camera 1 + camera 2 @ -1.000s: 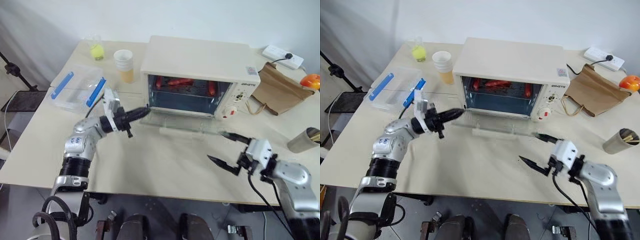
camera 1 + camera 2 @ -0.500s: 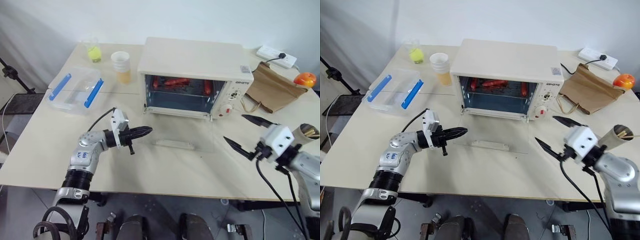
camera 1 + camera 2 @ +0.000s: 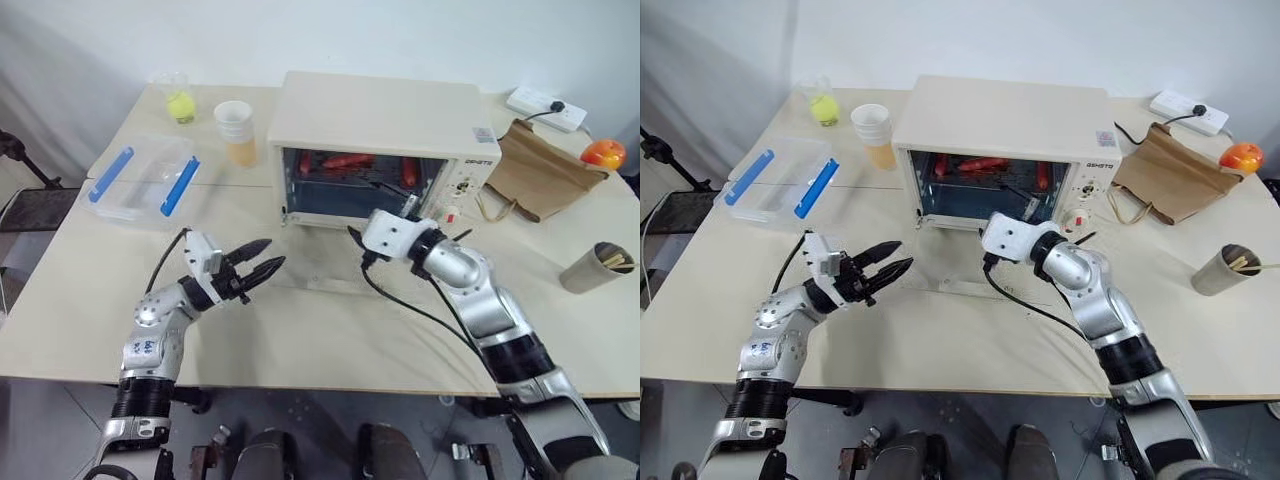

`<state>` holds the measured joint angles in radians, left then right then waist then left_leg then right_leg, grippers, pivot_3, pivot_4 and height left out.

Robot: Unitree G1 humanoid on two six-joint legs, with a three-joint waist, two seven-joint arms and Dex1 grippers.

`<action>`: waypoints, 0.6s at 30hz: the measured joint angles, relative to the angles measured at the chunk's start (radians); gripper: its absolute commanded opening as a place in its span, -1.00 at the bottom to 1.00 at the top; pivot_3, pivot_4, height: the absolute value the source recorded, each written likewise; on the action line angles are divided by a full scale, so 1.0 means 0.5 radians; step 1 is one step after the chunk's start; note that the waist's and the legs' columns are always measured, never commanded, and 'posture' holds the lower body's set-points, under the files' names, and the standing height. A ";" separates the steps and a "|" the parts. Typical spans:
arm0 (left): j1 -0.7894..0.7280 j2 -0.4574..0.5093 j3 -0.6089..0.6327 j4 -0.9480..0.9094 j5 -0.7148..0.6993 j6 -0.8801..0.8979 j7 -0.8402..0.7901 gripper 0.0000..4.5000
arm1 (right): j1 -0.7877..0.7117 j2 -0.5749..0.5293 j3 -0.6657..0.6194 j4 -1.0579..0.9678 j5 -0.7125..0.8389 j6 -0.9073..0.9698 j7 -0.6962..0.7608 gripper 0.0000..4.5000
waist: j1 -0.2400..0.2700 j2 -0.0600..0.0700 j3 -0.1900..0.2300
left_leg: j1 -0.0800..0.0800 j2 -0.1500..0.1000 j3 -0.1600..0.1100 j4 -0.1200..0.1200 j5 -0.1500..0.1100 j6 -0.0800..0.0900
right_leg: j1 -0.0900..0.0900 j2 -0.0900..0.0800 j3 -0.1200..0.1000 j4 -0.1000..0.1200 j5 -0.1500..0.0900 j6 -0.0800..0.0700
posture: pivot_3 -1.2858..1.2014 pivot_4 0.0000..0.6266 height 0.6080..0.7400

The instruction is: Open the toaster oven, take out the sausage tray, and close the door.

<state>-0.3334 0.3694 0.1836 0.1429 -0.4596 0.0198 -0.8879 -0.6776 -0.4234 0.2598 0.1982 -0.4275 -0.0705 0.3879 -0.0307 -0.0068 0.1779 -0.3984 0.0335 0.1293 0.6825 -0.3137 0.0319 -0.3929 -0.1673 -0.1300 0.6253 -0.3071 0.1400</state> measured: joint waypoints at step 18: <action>0.125 0.049 0.147 -0.346 -0.177 0.176 0.189 1.00 | -0.605 0.171 0.236 1.057 -0.383 -0.112 -0.526 0.63 | -0.049 0.000 0.000 | -0.007 0.000 -0.006 -0.001 0.001 -0.002 | -0.002 0.001 -0.004 0.000 0.000 -0.001 | 0.03 -0.52 1.00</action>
<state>-0.2710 0.3938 0.2572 -0.0300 -0.5480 0.1077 -0.7932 -0.9802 -0.3377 0.3777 0.7266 -0.6190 -0.1265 0.1247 -0.0549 -0.0065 0.1779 -0.4017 0.0336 0.1261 0.6820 -0.3130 0.0310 -0.3940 -0.1669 -0.1321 0.6255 -0.3072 0.1398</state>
